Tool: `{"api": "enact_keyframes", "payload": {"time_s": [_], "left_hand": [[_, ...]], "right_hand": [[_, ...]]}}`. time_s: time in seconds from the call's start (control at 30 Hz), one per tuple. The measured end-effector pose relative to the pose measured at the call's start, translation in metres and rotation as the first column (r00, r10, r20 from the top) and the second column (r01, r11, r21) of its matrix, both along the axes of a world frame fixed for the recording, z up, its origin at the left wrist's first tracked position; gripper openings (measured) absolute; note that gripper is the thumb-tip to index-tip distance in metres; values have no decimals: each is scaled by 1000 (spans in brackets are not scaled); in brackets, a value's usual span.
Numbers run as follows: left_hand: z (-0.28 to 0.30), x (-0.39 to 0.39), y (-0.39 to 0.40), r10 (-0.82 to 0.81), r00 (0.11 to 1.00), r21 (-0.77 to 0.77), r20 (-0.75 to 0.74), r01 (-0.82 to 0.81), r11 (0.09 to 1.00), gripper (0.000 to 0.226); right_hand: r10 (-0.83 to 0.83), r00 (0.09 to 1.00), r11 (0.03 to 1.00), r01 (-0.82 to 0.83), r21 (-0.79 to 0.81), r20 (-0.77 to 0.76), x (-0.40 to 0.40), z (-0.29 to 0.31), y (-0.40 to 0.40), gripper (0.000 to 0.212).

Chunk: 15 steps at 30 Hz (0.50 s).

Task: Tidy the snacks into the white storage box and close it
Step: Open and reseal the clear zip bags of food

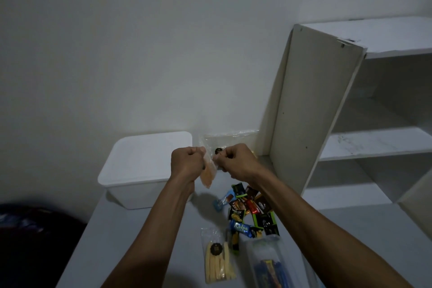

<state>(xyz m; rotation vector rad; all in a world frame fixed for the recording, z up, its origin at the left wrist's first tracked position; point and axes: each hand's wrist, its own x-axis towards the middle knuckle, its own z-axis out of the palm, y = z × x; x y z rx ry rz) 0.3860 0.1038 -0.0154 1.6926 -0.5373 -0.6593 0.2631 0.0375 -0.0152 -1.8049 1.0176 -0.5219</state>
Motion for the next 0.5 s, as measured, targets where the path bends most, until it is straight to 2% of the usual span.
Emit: {"api": "enact_keyframes", "payload": {"time_s": [0.13,0.23,0.3,0.37,0.43,0.5], "left_hand": [[-6,0,2,0,1000,-25,-22,-1,1000,18],[-8,6,6,32,996,-84,77,-26,996,23],[-13,15,7,-106,985,-67,136,116,991,33],[-17,20,8,-263,957,-55,127,271,961,34],[-21,18,6,-317,943,-92,99,326,941,24],[-24,15,3,-303,947,-138,104,316,939,13]], "right_hand": [[12,1000,995,-12,-100,-1,-3,-1,5,23],[117,988,976,-133,-170,-96,-11,9,0,17],[205,965,958,-232,-171,-163,-20,19,-8,15],[282,937,934,-317,-164,-207,-29,29,-17,16],[327,913,915,-371,-161,-243,-36,38,-23,15],[344,898,908,-392,-148,-274,-42,43,-29,13]]}}
